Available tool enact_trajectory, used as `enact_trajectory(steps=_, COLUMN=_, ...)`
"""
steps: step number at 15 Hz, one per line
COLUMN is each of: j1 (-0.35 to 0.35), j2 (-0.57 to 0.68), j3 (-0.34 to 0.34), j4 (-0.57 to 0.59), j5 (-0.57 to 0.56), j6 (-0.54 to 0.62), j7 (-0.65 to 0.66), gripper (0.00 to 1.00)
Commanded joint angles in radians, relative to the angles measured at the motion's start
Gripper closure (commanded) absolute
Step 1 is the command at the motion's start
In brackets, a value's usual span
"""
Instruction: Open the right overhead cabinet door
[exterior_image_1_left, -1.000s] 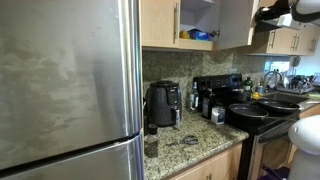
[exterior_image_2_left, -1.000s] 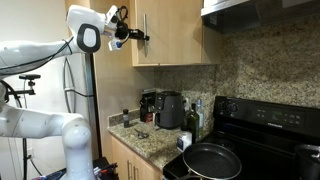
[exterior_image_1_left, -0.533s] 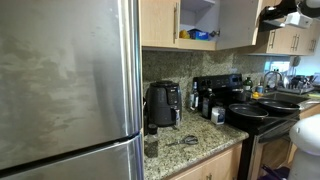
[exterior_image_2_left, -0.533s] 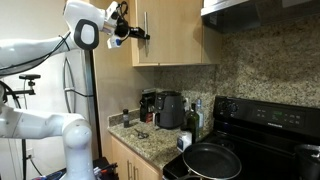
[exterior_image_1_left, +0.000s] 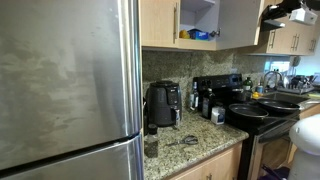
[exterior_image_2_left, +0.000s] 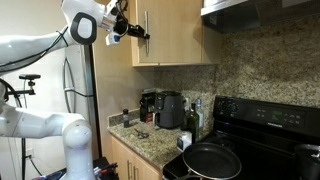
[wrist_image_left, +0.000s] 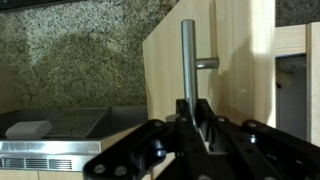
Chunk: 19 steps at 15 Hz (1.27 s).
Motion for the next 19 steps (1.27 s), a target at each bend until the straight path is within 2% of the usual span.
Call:
enact_trajectory(steps=1, j1=-0.137, j2=-0.049, j3=-0.001, j4=0.095, j5=-0.030, j6=-0.155, j7=0.026, gripper=0.96)
enact_trajectory(steps=6, j1=-0.162, j2=-0.022, j3=0.009, j4=0.167, j5=-0.038, j6=-0.265, j7=0.048, gripper=0.96)
enact_trajectory(steps=9, j1=-0.258, j2=-0.042, j3=-0.005, j4=0.292, j5=-0.094, j6=-0.414, j7=0.090, gripper=0.96)
enact_trajectory(steps=10, j1=-0.289, j2=-0.051, j3=-0.012, j4=0.348, j5=-0.117, j6=-0.477, j7=0.100, gripper=0.61)
enact_trajectory(steps=11, j1=-0.317, j2=-0.060, j3=-0.020, j4=0.405, j5=-0.139, j6=-0.534, j7=0.115, gripper=0.60)
enact_trajectory(steps=13, j1=-0.362, j2=-0.057, j3=-0.029, j4=0.527, j5=-0.180, j6=-0.643, j7=0.152, gripper=0.47)
enact_trajectory(steps=15, j1=-0.398, j2=-0.048, j3=-0.021, j4=0.591, j5=-0.206, j6=-0.724, j7=0.224, gripper=0.33)
enact_trajectory(steps=16, j1=-0.338, j2=-0.106, j3=-0.019, j4=0.517, j5=-0.205, j6=-0.660, j7=0.188, gripper=0.50)
enact_trajectory(steps=18, j1=-0.357, j2=-0.103, j3=-0.016, j4=0.559, j5=-0.211, j6=-0.707, j7=0.218, gripper=0.36)
enact_trajectory(steps=19, j1=-0.361, j2=-0.099, j3=-0.015, j4=0.562, j5=-0.211, j6=-0.709, j7=0.224, gripper=0.33)
